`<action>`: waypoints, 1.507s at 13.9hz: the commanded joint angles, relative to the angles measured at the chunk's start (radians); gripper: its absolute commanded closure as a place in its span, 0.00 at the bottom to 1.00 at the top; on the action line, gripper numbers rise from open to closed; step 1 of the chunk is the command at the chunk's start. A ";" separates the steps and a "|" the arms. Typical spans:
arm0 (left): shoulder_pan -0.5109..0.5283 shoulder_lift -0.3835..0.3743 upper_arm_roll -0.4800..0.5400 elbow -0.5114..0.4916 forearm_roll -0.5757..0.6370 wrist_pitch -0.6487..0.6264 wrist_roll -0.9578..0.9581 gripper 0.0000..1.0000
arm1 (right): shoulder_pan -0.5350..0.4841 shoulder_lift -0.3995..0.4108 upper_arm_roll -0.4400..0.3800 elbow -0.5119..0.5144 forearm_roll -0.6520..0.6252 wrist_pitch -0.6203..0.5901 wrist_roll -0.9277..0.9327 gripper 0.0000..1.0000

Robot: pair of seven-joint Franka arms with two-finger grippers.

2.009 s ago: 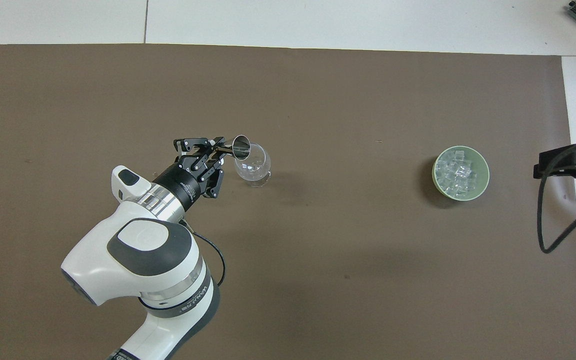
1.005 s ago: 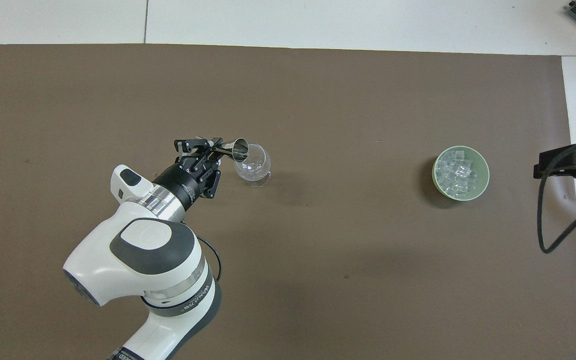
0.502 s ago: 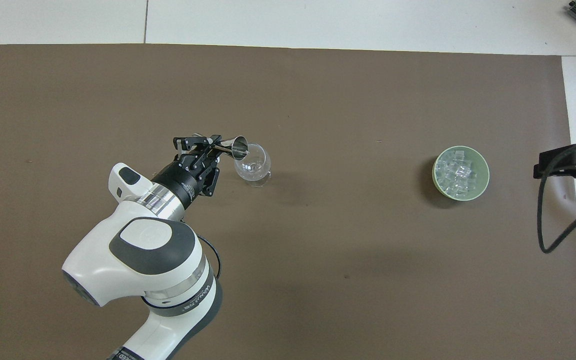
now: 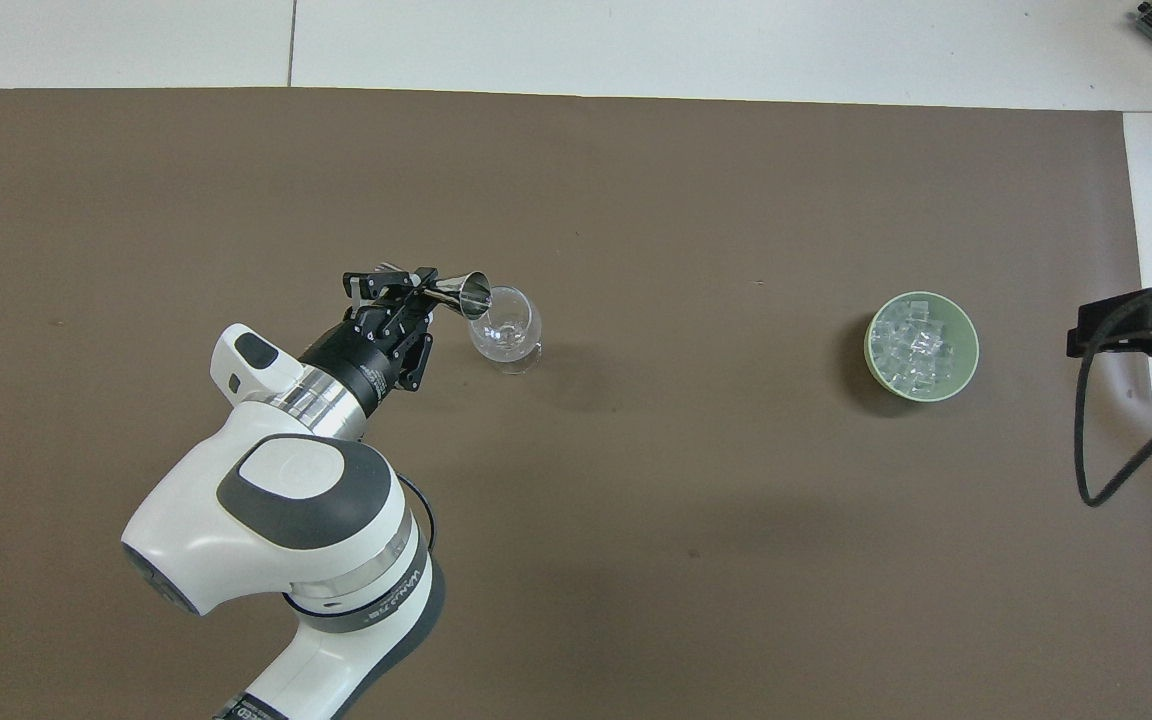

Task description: Pour wine and add ice with both arms

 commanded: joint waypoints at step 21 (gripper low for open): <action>-0.063 0.006 0.009 0.029 0.079 0.106 0.084 1.00 | -0.010 -0.023 0.005 -0.022 0.023 -0.010 -0.016 0.00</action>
